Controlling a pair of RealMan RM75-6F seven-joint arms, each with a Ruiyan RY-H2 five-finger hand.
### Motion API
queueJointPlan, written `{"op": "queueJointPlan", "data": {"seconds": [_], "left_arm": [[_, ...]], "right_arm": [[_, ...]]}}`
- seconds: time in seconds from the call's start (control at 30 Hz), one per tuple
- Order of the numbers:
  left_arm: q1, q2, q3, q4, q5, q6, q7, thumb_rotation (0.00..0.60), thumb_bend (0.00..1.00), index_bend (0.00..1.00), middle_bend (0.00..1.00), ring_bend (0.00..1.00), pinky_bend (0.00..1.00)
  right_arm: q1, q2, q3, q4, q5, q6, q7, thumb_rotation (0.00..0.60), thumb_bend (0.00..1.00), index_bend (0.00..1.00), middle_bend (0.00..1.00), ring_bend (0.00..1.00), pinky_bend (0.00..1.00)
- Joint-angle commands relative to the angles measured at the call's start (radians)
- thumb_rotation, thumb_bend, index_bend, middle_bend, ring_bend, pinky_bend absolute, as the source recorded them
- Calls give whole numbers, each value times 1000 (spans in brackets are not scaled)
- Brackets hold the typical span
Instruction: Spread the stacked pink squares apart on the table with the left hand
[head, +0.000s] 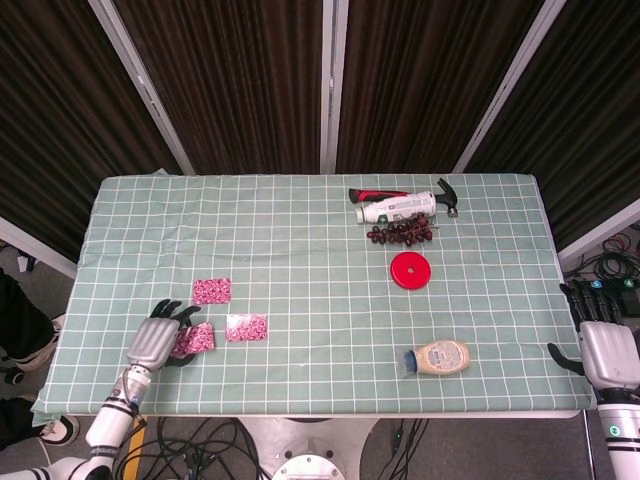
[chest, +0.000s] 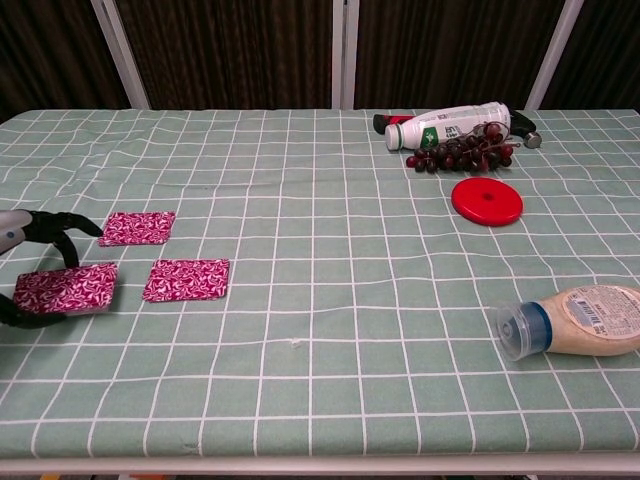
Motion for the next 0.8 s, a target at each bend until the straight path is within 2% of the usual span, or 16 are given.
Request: {"op": "queueJointPlan", "data": {"seconds": [0.03, 0.13, 0.3, 0.47, 0.63, 0.8], "left_arm": [[2, -2, -1, 13, 1, -6, -4, 600, 231, 186, 444, 106, 76], [6, 3, -2, 23, 2, -11, -13, 600, 223, 186, 413, 106, 76], [11, 19, 3, 29, 21, -26, -67, 600, 159, 168, 285, 91, 74], [14, 28, -1, 37, 47, -20, -113, 600, 122, 145, 201, 71, 73], [14, 54, -27, 9, 62, 6, -144, 600, 112, 143, 194, 70, 73], [5, 103, -83, -37, 69, 52, -152, 600, 95, 143, 194, 60, 78]], "right_arm": [[0, -1, -1, 2, -1, 0, 1, 600, 166, 0, 0, 0, 0], [0, -2, -1, 1, -2, 0, 1, 600, 166, 0, 0, 0, 0], [0, 0, 0, -4, -1, 3, -4, 600, 166, 0, 0, 0, 0], [-2, 2, 1, -10, -7, 13, -6, 600, 166, 0, 0, 0, 0], [-4, 8, 3, -15, -8, 19, -2, 600, 167, 0, 0, 0, 0], [-8, 22, 13, -27, -17, 45, 6, 600, 166, 0, 0, 0, 0]]}}
